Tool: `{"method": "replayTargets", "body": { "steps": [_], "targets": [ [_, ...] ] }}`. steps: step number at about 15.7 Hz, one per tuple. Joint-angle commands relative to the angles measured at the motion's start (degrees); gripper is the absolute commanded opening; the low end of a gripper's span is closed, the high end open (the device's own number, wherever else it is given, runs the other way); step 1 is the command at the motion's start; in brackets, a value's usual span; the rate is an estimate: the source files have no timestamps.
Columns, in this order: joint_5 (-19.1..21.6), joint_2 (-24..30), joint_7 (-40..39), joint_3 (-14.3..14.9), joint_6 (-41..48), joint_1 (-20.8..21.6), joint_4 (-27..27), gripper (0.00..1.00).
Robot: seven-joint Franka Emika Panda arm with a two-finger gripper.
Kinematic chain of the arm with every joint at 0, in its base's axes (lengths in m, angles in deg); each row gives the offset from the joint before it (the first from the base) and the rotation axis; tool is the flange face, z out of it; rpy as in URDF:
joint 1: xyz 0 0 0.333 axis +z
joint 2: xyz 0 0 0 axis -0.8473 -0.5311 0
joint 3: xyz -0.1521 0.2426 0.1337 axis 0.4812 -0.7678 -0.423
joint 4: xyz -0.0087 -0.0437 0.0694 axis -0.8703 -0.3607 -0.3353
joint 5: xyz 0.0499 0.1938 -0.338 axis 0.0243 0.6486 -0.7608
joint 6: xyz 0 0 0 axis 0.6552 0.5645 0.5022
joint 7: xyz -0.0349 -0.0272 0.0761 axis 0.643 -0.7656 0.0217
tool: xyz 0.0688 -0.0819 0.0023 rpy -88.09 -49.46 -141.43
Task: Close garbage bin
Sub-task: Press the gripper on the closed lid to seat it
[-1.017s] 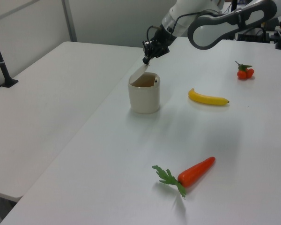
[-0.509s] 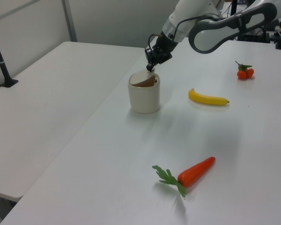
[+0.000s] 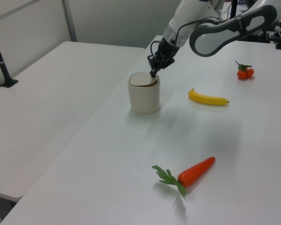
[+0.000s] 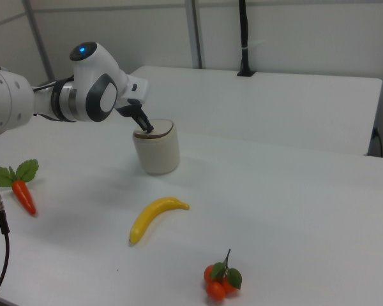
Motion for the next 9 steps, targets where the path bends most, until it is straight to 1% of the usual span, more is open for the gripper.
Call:
{"method": "replayTargets", "body": {
  "steps": [1,6,9],
  "targets": [
    [-1.7,1.3,-1.1,-1.2,1.1,-1.0,-2.1,0.01],
    [-3.0,0.3,-1.1,-2.1,1.1,-1.5,-2.1,0.01],
    [-3.0,-0.2,-1.1,-2.1,1.1,-1.5,-2.1,0.01]
  ]
}}
